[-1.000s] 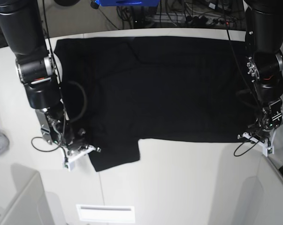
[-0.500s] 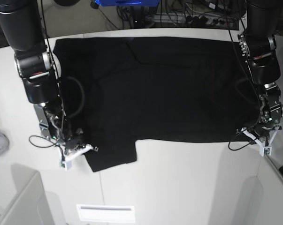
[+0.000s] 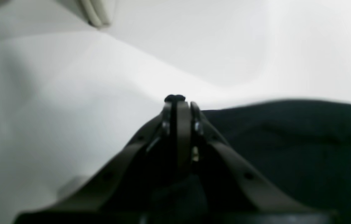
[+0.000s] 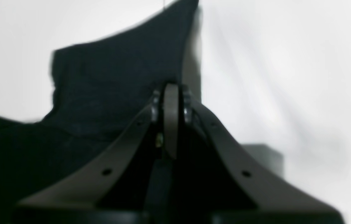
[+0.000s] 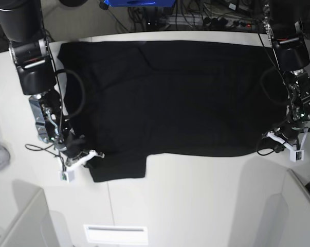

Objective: Fold the T-shirt properly
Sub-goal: 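Lift both corners and fold them over toward the first edge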

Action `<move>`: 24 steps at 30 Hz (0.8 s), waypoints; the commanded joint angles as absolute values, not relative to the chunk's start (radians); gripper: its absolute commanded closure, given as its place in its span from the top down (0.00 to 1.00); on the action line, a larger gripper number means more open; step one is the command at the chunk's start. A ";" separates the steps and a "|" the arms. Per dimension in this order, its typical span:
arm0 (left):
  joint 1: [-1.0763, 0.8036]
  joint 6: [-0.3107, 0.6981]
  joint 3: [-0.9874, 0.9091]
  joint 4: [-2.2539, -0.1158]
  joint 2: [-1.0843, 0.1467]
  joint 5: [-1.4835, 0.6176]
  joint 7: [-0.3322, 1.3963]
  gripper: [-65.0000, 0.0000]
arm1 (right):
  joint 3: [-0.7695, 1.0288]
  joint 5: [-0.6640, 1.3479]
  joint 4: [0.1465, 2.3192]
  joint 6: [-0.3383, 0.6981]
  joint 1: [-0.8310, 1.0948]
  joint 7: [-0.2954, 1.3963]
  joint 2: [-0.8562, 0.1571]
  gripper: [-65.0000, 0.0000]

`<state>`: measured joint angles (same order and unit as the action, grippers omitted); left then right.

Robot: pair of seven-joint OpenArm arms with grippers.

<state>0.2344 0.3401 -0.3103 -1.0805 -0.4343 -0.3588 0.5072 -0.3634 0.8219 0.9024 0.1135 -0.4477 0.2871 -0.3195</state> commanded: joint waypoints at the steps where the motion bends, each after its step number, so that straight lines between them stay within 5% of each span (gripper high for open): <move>1: 0.246 0.343 -0.314 -1.127 -0.450 -0.371 0.483 0.00 | -0.354 0.829 0.940 0.120 -0.469 0.269 -0.331 0.00; 24: 0.045 0.420 -0.516 -1.457 -0.414 -0.371 0.661 0.00 | -0.249 0.831 1.257 0.084 -0.265 0.394 -0.386 0.00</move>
<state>0.0345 0.4191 -0.5102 -1.4372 -0.3916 -0.3611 0.6846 -0.2577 0.8291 1.2396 0.0860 -0.2378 0.4179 -0.3737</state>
